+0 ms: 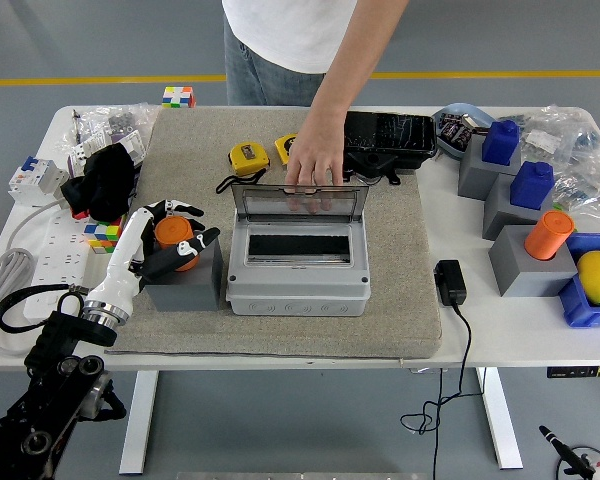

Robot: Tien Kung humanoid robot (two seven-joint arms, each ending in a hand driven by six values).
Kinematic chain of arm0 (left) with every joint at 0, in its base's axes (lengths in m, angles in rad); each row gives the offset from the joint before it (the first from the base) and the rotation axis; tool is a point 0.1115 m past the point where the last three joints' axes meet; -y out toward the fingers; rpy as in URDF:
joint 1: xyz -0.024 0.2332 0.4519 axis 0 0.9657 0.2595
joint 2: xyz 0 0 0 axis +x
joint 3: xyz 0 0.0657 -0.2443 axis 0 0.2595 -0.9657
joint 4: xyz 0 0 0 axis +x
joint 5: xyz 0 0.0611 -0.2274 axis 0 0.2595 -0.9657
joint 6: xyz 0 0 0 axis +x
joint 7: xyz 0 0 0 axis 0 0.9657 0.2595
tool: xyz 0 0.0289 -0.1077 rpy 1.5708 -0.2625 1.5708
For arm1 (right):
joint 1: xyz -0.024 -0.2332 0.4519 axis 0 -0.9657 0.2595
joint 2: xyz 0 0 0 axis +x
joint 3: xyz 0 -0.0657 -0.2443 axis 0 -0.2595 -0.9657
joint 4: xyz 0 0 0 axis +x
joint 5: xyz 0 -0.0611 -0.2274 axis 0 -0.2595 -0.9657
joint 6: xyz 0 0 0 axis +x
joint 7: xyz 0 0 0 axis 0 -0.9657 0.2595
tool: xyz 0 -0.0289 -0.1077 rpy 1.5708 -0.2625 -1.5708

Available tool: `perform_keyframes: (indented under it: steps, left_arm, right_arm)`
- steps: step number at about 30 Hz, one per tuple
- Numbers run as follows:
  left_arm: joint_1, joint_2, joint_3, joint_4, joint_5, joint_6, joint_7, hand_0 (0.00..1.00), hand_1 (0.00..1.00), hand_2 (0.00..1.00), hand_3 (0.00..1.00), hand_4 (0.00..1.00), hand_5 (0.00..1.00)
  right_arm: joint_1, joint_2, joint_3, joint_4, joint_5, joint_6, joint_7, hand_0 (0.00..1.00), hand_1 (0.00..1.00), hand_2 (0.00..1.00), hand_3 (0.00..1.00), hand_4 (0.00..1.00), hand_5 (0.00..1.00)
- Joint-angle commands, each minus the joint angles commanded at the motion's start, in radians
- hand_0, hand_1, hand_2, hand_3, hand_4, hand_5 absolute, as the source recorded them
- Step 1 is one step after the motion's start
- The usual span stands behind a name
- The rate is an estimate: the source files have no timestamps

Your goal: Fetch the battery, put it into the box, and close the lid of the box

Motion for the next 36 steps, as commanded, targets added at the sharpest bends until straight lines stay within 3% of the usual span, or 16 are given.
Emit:
perform_keyframes:
  steps: [30, 31, 36]
  left_arm:
    - [0.006, 0.000, 0.008, -0.023, 0.009, 0.017, -0.008, 0.478, 0.561, 0.450, 0.464, 0.998, 0.395]
    - [0.005, 0.000, 0.008, -0.023, 0.009, 0.018, -0.008, 0.409, 0.519, 0.433, 0.447, 0.998, 0.390]
    - [0.002, 0.000, 0.008, -0.019, 0.007, 0.018, -0.008, 0.409, 0.519, 0.433, 0.447, 0.998, 0.390]
  right_arm:
    - [0.000, -0.003, -0.011, 0.000, 0.002, 0.000, -0.002, 0.872, 0.841, 0.813, 0.856, 0.998, 0.998]
    - [0.000, -0.003, -0.010, 0.000, 0.001, 0.000, -0.002, 0.872, 0.841, 0.813, 0.856, 0.998, 0.998]
    - [0.002, -0.003, -0.012, 0.000, 0.004, 0.000, -0.001, 0.872, 0.841, 0.813, 0.856, 0.998, 0.998]
